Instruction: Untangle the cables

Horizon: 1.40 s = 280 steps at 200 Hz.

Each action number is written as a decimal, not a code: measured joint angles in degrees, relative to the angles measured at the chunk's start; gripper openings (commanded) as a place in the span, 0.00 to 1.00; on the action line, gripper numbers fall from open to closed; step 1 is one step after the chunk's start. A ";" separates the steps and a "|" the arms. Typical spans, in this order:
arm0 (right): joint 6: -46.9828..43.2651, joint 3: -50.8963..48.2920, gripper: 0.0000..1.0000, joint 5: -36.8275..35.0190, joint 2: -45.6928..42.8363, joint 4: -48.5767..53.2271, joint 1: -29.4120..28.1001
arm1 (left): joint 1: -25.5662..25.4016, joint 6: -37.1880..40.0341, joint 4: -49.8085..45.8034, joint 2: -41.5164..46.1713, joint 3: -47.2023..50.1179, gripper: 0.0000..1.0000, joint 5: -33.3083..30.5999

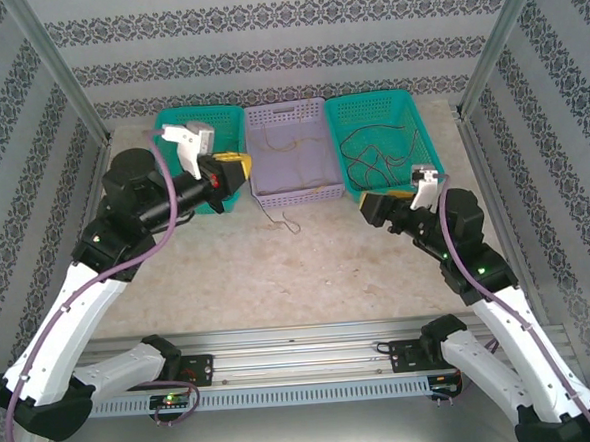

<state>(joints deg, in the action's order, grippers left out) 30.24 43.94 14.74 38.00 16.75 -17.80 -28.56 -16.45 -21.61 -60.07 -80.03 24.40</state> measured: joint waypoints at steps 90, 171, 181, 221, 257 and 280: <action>-0.07 -8.31 0.98 -1.03 -6.08 0.22 2.34 | 7.04 6.40 -6.75 -8.68 -15.61 0.00 -5.77; 0.57 -13.53 0.98 0.22 -10.16 0.11 2.34 | 13.33 10.60 -6.56 -18.34 -28.96 0.00 -14.95; 0.98 -14.03 0.98 0.59 -10.54 -0.11 2.34 | 14.27 10.88 -5.51 -19.19 -28.98 0.00 -15.58; 1.60 -15.67 0.98 1.92 -10.62 -1.92 2.34 | 20.02 10.40 -1.01 -24.90 -28.98 0.00 -15.87; 2.38 -16.37 0.98 2.80 -10.60 -2.78 2.32 | 22.69 9.94 2.38 -31.12 -27.74 0.00 -15.87; 2.58 -16.39 0.98 3.54 -10.60 -3.19 2.32 | 23.08 9.79 4.79 -34.05 -24.44 0.00 -15.98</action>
<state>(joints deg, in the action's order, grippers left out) 32.82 27.55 18.28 27.40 13.56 -15.49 -5.48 -6.66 -16.82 -94.13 -104.47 8.43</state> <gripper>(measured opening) 0.981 0.041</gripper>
